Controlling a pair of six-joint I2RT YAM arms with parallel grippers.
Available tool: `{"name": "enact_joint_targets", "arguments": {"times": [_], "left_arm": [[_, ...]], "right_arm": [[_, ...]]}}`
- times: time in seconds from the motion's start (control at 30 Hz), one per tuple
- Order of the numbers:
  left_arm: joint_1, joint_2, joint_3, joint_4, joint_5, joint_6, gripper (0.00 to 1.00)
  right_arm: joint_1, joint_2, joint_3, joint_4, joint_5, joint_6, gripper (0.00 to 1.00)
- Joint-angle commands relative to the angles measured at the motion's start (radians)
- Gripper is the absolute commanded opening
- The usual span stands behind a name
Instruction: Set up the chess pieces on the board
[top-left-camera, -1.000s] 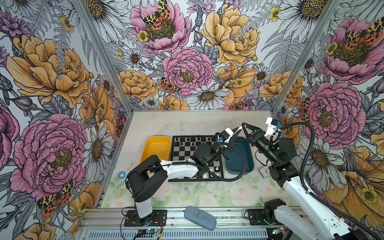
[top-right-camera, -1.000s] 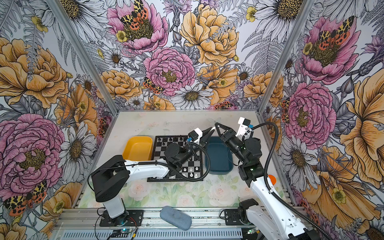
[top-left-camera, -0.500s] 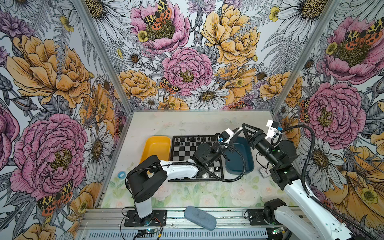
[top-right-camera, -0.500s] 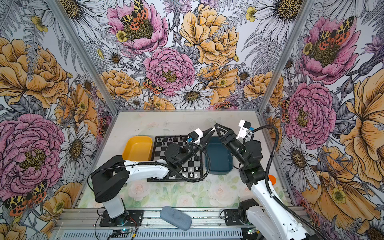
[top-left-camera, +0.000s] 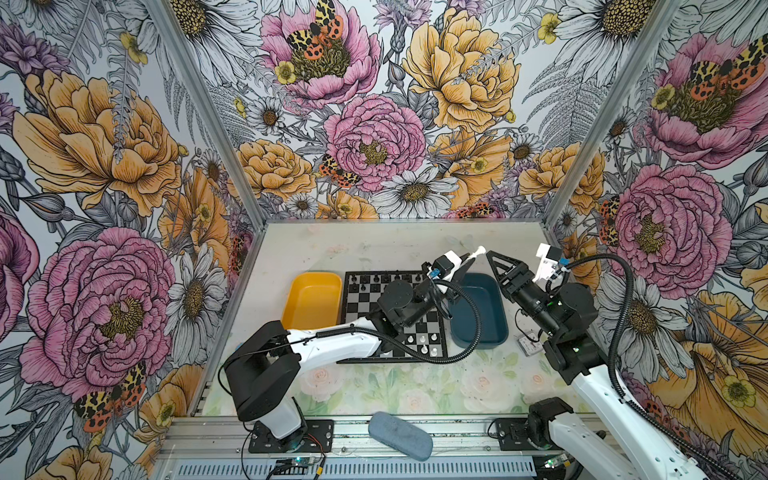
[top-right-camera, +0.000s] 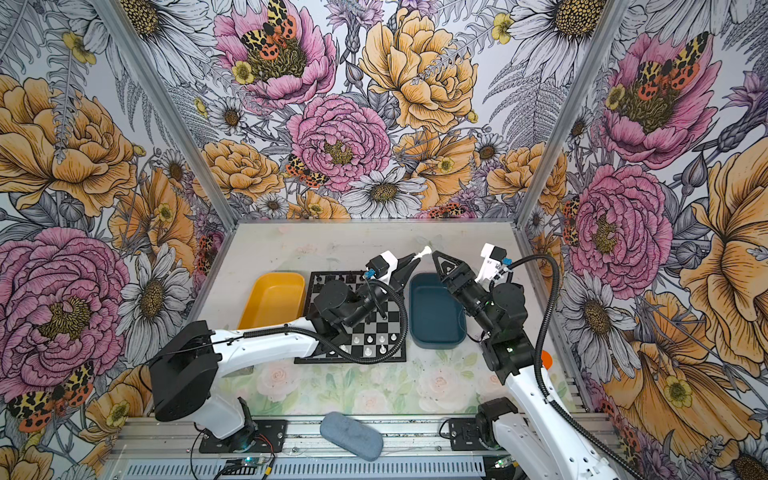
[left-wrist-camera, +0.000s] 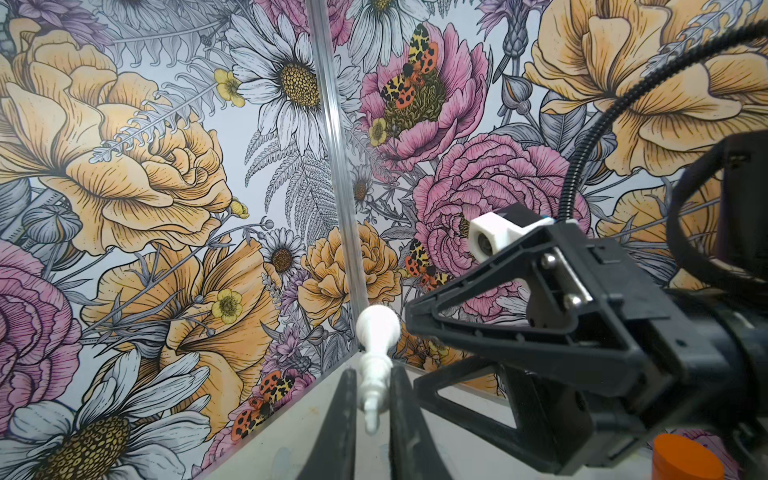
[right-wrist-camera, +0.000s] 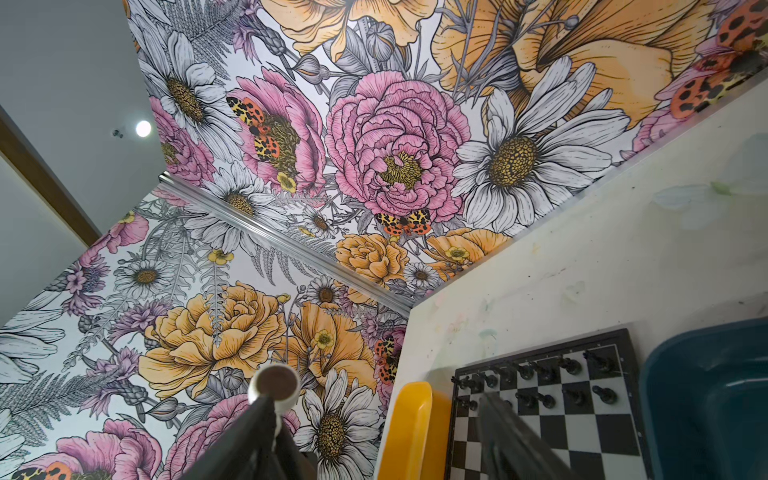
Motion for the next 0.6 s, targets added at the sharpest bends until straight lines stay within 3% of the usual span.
{"name": "enact_joint_targets", "arguments": {"times": [0.0, 0.17, 0.57], "left_arm": [[0.016, -0.078, 0.02, -0.233, -0.053, 0.004, 0.0], [0.036, -0.146, 0.125, -0.617, -0.075, -0.043, 0.0], [0.057, -0.215, 0.307, -1.156, -0.105, -0.171, 0.0]], "right_arm": [[-0.006, -0.002, 0.044, -0.073, 0.04, -0.067, 0.79], [-0.006, 0.01, 0.077, -0.166, 0.066, -0.127, 0.78], [-0.007, 0.094, 0.077, -0.182, 0.078, -0.159, 0.78]]}}
